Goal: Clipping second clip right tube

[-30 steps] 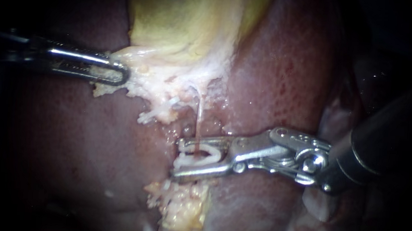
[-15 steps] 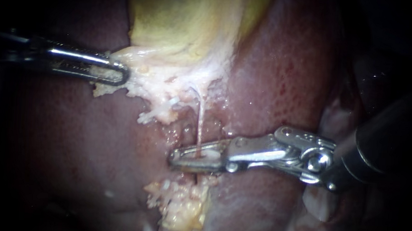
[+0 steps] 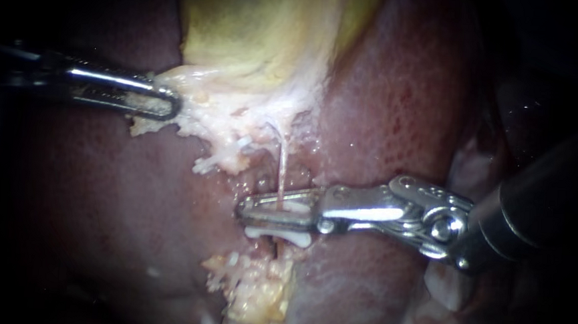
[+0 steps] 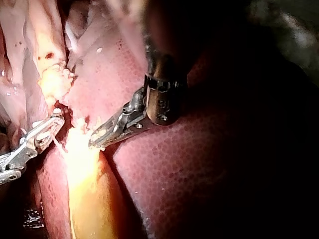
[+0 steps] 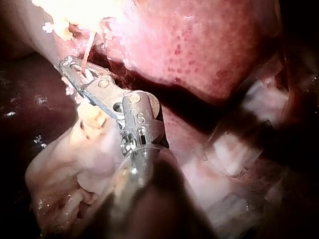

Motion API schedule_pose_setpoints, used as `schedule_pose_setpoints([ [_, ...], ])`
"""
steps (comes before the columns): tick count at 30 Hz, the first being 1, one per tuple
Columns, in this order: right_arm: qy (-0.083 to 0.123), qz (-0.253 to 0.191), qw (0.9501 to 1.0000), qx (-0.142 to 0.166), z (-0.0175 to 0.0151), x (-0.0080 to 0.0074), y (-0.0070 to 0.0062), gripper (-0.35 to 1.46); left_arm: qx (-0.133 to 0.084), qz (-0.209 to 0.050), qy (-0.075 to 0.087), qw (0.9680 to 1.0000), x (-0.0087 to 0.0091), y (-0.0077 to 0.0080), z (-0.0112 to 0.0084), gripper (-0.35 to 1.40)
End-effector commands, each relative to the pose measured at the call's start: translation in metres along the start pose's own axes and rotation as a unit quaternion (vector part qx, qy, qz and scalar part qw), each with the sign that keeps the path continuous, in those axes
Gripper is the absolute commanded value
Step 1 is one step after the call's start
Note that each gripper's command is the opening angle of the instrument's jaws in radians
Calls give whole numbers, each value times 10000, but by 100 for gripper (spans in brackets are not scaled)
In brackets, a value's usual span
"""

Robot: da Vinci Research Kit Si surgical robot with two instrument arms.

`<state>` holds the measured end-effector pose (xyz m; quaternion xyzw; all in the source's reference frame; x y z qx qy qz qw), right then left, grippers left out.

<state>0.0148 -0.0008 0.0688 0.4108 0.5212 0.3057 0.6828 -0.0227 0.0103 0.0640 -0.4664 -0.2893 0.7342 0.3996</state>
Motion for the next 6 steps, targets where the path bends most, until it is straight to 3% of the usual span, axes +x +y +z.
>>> schedule_pose_setpoints([
  [1, -1, -3, 10000, -1, 0, -1, 0, -35, -1, -1, 0, 10000, 0, 0, 0, -35],
  [6, -1, -5, 10000, -1, 0, -1, 1, -35, 0, -1, 0, 10000, 0, 0, 1, -35],
])
